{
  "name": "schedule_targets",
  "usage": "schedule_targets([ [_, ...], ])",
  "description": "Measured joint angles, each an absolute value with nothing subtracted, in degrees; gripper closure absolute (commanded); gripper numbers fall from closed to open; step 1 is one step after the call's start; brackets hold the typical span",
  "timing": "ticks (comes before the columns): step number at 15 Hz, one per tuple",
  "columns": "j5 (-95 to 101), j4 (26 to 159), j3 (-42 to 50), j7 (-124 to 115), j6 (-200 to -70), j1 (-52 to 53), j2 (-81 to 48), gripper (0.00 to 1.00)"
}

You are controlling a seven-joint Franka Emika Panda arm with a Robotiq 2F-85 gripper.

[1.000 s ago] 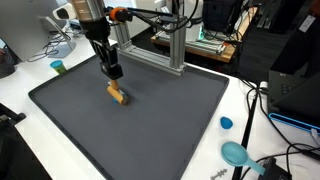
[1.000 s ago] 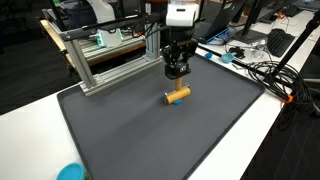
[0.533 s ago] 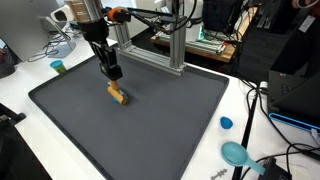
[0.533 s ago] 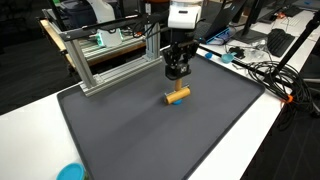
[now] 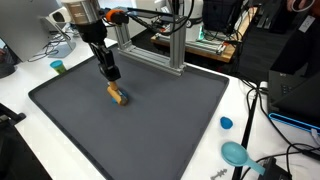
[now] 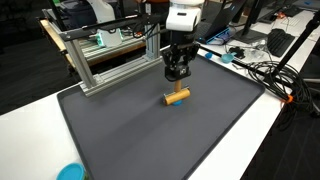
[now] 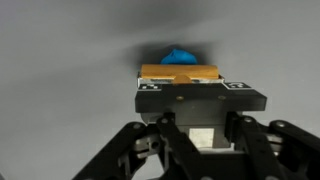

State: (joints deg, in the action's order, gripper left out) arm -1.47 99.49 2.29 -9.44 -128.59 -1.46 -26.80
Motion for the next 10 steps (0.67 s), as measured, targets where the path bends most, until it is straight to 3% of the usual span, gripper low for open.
schedule_targets([
  [10, -0.8, 98.7, 3.4, -14.1, -128.6, -0.3, -27.5, 0.78],
])
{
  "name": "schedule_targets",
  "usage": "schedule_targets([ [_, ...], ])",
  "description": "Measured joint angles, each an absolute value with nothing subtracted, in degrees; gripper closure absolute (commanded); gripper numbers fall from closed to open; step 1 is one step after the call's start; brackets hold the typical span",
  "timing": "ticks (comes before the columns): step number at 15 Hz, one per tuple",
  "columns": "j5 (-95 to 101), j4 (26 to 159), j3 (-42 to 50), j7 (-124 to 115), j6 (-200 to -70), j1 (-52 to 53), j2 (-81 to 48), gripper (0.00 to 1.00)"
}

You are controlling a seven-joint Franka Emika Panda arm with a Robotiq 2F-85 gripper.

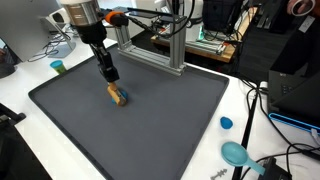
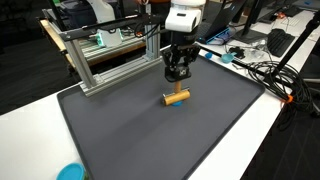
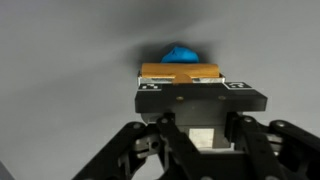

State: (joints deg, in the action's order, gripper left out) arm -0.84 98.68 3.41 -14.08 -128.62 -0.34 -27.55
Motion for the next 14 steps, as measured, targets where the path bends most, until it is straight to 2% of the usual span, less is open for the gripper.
schedule_targets([
  [14, -0.3, 98.5, 4.9, -19.6, -131.5, 0.9, -28.3, 0.78],
])
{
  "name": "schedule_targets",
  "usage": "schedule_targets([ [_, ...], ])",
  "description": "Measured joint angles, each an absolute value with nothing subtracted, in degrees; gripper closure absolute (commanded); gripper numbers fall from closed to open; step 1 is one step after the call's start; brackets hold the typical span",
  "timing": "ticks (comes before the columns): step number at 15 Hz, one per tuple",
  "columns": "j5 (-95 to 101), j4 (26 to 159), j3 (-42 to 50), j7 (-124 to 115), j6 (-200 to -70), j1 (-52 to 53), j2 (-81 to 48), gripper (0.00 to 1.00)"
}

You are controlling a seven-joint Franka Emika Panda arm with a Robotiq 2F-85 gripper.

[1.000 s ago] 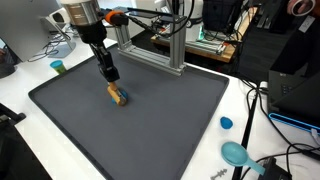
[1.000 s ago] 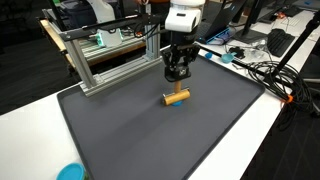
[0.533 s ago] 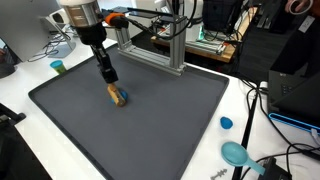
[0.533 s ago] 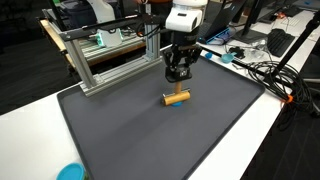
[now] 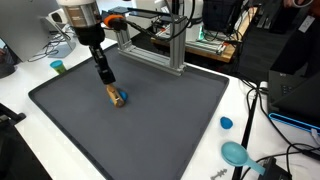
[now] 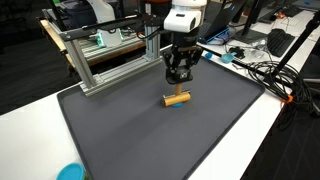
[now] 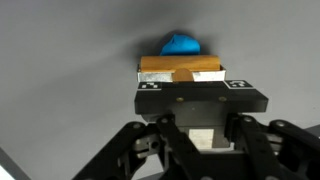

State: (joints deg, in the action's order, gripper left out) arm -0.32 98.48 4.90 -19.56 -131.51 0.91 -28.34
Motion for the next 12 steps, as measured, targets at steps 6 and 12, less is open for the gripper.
schedule_targets([
  [6, 1.9, 99.0, 5.0, -19.4, -133.5, 1.5, -28.4, 0.78],
  [12, 2.6, 100.5, 5.8, -19.5, -140.3, 1.8, -28.6, 0.78],
])
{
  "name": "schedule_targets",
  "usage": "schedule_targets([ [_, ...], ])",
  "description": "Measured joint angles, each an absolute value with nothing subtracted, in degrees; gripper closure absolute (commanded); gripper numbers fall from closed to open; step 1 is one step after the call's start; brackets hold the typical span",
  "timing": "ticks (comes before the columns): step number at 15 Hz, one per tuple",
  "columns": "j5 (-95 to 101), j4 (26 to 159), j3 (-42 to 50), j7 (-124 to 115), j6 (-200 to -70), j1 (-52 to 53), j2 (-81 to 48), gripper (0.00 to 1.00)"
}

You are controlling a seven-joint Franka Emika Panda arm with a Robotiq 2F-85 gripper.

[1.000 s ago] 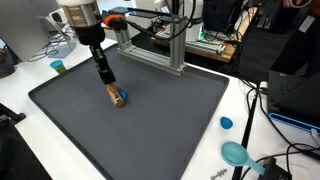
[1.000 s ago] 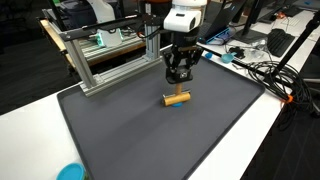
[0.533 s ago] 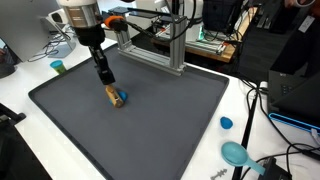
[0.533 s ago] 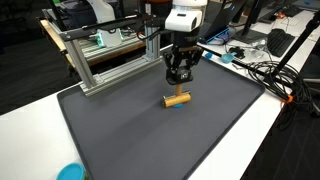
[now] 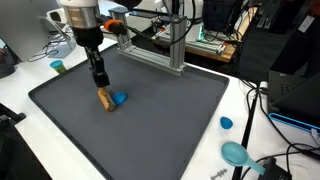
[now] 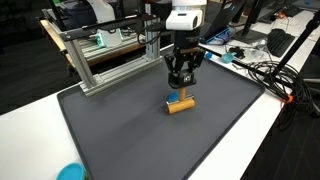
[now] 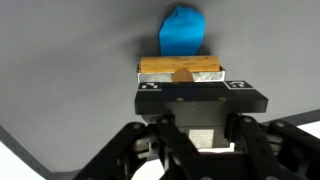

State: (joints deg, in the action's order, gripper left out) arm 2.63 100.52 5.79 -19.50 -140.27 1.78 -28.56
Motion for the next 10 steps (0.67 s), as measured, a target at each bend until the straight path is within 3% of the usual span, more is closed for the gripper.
schedule_targets([
  [6, 2.5, 102.1, 6.4, -17.4, -153.7, 1.1, -29.8, 0.78],
  [10, 1.2, 108.1, 2.8, -6.9, -151.4, -0.1, -20.1, 0.78],
])
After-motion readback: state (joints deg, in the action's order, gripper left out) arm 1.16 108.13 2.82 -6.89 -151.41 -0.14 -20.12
